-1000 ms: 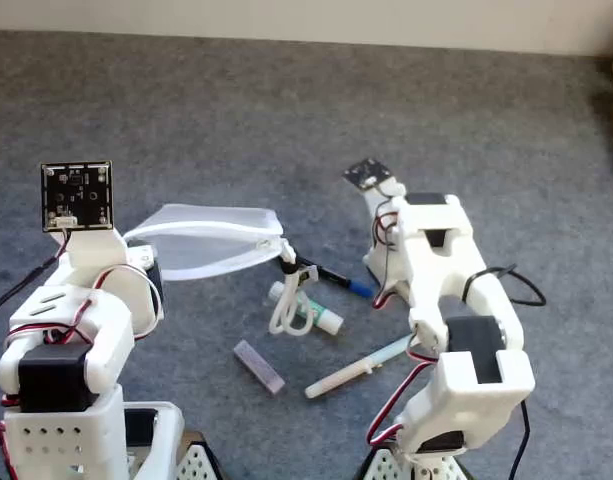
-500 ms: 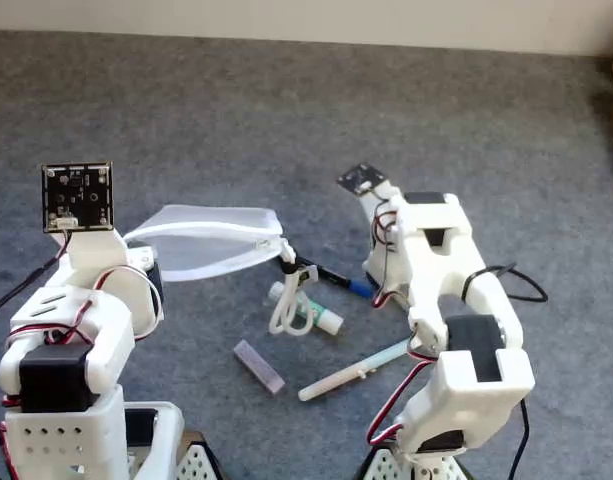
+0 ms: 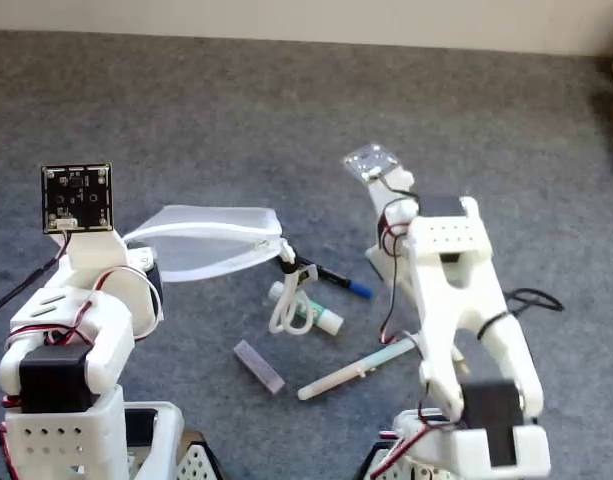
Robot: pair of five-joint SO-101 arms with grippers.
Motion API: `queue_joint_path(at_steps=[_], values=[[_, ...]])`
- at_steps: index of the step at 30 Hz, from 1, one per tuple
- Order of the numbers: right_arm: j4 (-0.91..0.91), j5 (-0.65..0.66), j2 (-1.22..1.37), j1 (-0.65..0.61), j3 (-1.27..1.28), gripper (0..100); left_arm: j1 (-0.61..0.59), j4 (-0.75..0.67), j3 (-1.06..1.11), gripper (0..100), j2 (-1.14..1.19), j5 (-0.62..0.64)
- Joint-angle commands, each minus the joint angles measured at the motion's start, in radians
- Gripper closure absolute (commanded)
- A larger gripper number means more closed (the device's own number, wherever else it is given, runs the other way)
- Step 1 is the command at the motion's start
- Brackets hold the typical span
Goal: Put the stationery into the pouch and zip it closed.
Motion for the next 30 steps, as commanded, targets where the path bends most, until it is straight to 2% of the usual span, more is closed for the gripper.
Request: queue_joint_path(at_steps=[1, 13, 22, 30], values=[[0.002, -0.046, -0.134, -0.015, 0.008, 99.4, -0.027, -0.003, -0.01, 99, 0.019, 0.005], [0.004, -0.327, -0.39, -0.071, 0.079, 99.4, -0.022, -0.003, -0.016, 99, 0.019, 0.005], [0.004, -0.437, -0.599, -0.09, 0.085, 99.4, -0.024, 0.005, -0.053, 99, 0.019, 0.005], [-0.004, -0.437, -0.842, -0.091, 0.189, 99.4, -0.024, 0.005, -0.047, 99, 0.024, 0.005]])
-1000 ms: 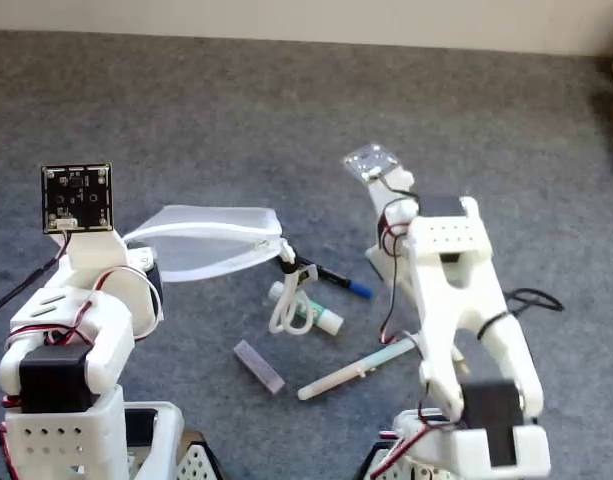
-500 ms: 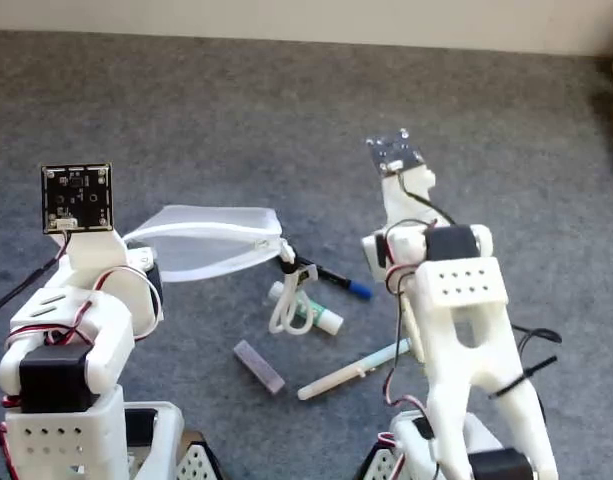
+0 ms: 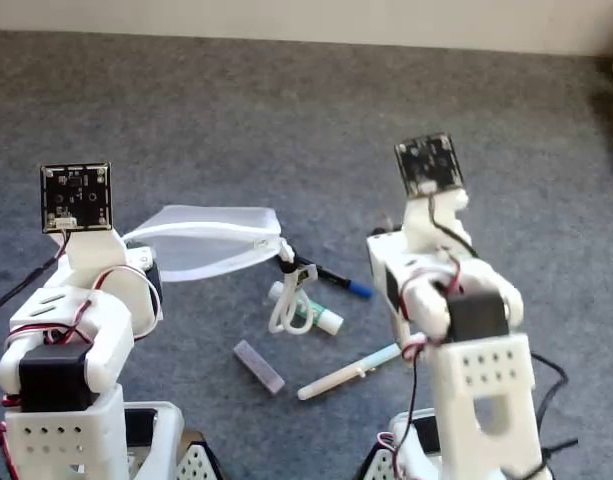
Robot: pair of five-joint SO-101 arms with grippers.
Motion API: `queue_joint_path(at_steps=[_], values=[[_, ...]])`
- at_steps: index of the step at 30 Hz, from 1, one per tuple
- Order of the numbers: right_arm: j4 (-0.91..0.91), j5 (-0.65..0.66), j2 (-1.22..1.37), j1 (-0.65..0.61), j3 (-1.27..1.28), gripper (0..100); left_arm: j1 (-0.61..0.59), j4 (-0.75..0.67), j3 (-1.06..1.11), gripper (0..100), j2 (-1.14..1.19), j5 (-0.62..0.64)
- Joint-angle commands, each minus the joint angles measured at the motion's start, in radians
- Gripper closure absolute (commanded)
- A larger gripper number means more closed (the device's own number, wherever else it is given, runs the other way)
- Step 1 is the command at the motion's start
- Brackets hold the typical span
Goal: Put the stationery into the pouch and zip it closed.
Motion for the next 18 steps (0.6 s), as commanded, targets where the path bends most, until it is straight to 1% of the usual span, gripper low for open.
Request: queue_joint_path(at_steps=[1, 8, 13, 18], values=[[-0.005, -0.012, -0.12, -0.012, 0.008, 99.4, -0.019, 0.005, -0.047, 99, 0.021, 0.005], [-0.005, -0.012, -0.248, -0.019, 0.008, 99.4, -0.016, 0.006, -0.048, 99, 0.021, 0.005], [-0.005, -0.014, -0.302, -0.122, 0.008, 99.4, -0.016, 0.002, -0.047, 99, 0.022, 0.005], [-0.005, -0.014, -0.338, -0.166, 0.002, 99.4, -0.015, 0.002, -0.045, 99, 0.022, 0.005]])
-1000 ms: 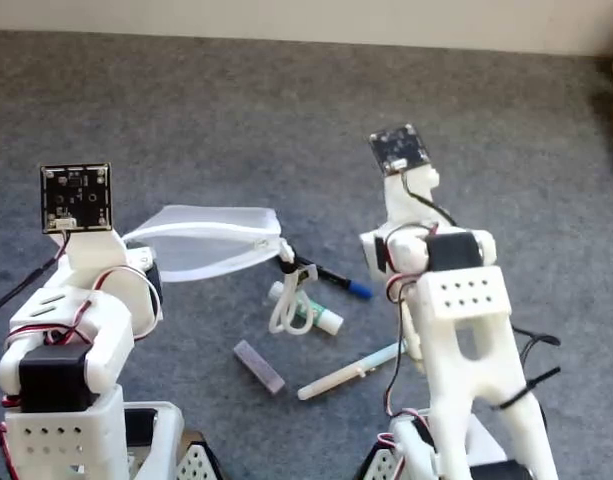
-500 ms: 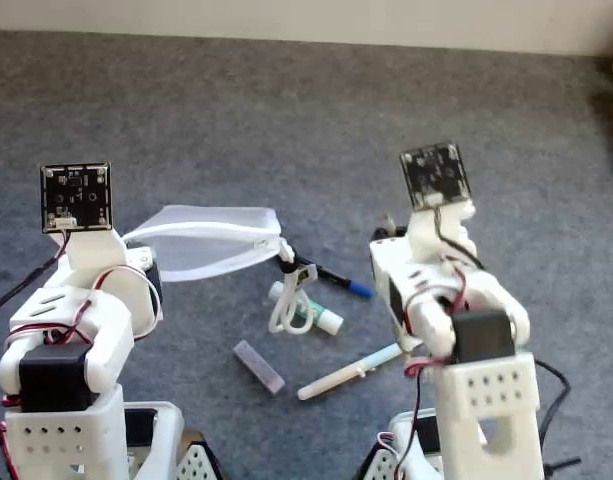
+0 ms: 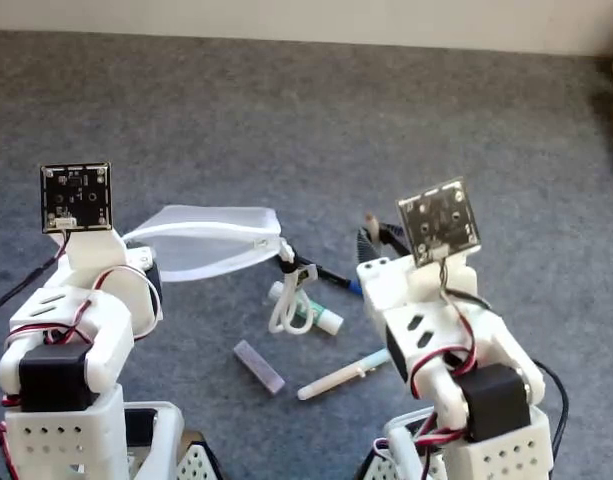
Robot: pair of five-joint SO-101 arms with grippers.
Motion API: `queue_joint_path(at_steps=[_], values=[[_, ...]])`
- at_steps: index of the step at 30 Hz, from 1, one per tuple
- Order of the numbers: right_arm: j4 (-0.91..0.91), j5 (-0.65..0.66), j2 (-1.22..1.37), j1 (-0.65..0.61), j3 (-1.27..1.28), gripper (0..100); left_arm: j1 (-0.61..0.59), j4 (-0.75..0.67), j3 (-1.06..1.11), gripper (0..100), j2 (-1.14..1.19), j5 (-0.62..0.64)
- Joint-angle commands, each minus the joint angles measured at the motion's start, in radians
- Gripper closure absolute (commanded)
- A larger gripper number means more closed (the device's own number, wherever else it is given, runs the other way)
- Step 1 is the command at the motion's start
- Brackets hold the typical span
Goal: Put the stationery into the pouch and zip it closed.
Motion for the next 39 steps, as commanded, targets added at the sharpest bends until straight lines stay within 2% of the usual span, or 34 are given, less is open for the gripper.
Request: queue_joint_path(at_steps=[1, 5, 11, 23, 32, 39], values=[[-0.005, -0.009, -0.036, -0.036, -0.021, 99.4, -0.015, 0.0, -0.045, 99, 0.022, 0.005], [-0.007, -0.009, -0.061, -0.081, -0.025, 99.4, -0.015, 0.0, -0.045, 99, 0.022, 0.005], [-0.12, -0.009, -0.125, -0.173, -0.022, 99.4, -0.015, -0.002, -0.045, 99, 0.022, 0.005], [-0.374, -0.009, -0.186, -0.453, -0.015, 99.4, -0.015, -0.002, -0.045, 99, 0.022, 0.006], [-0.493, -0.003, -0.185, -0.559, -0.013, 99.4, -0.015, -0.002, -0.045, 99, 0.022, 0.006], [-0.607, -0.002, -0.183, -0.59, -0.012, 99.4, -0.015, -0.002, -0.045, 99, 0.022, 0.006]])
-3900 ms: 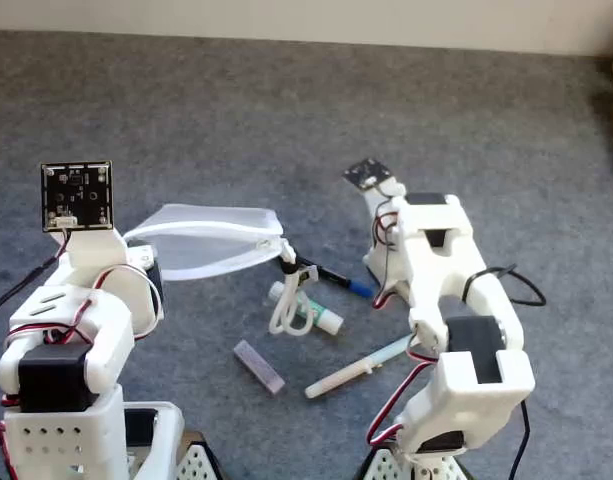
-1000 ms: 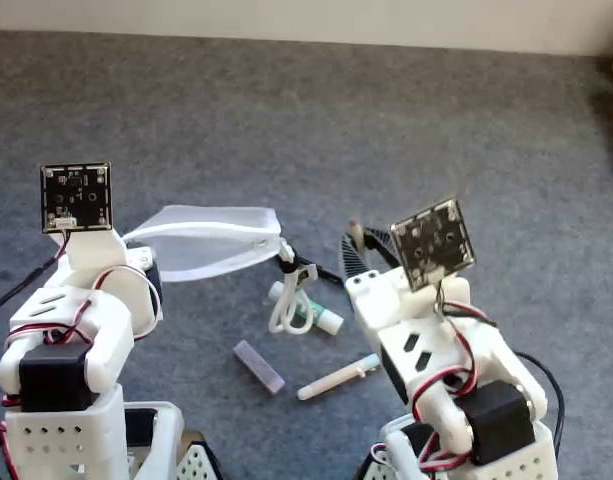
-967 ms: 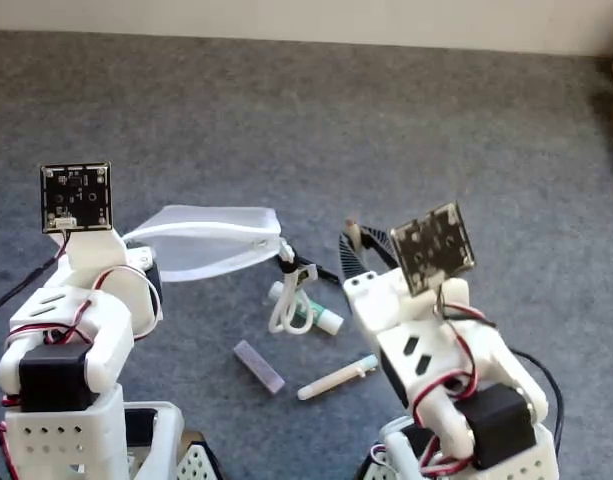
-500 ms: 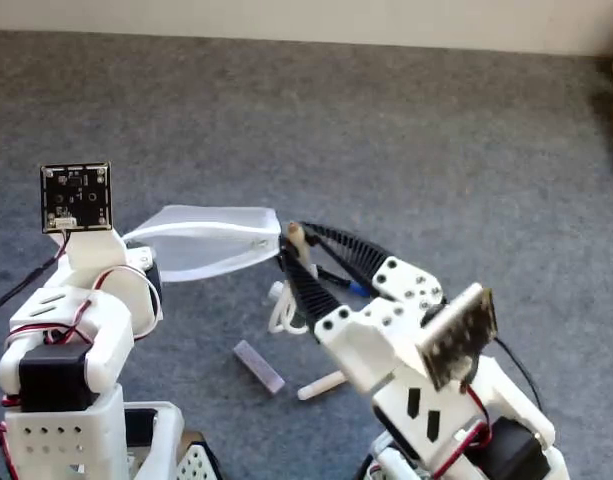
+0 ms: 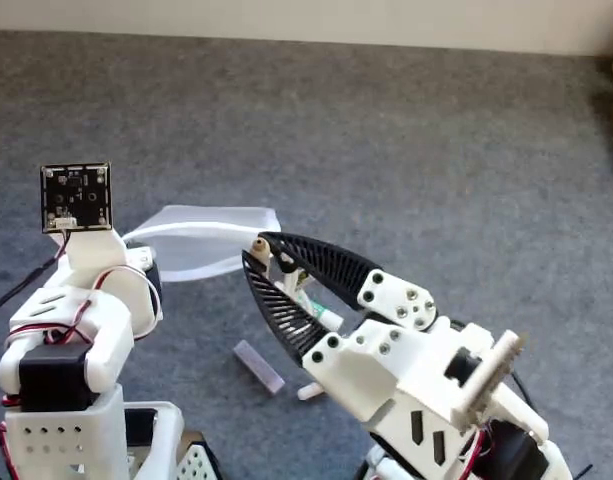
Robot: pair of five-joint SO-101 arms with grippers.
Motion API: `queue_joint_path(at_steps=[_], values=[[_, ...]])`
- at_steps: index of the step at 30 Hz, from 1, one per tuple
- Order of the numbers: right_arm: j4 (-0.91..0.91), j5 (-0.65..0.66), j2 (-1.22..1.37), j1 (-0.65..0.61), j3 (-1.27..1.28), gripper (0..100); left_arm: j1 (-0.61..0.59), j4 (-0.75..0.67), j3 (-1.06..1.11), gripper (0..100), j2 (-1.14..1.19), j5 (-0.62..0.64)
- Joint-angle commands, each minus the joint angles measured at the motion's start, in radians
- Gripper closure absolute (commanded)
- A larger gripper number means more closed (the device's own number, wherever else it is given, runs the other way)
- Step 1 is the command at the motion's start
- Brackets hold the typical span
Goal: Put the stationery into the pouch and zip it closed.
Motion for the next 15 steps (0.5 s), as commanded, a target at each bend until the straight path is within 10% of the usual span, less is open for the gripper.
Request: queue_joint_path(at_steps=[1, 15], values=[[-0.068, 0.0, 0.001, -0.018, -0.01, 99.4, -0.015, -0.002, -0.045, 99, 0.022, 0.006], [-0.466, 0.078, -0.001, -0.019, 0.255, 99.4, -0.015, -0.002, -0.045, 99, 0.022, 0.006]])
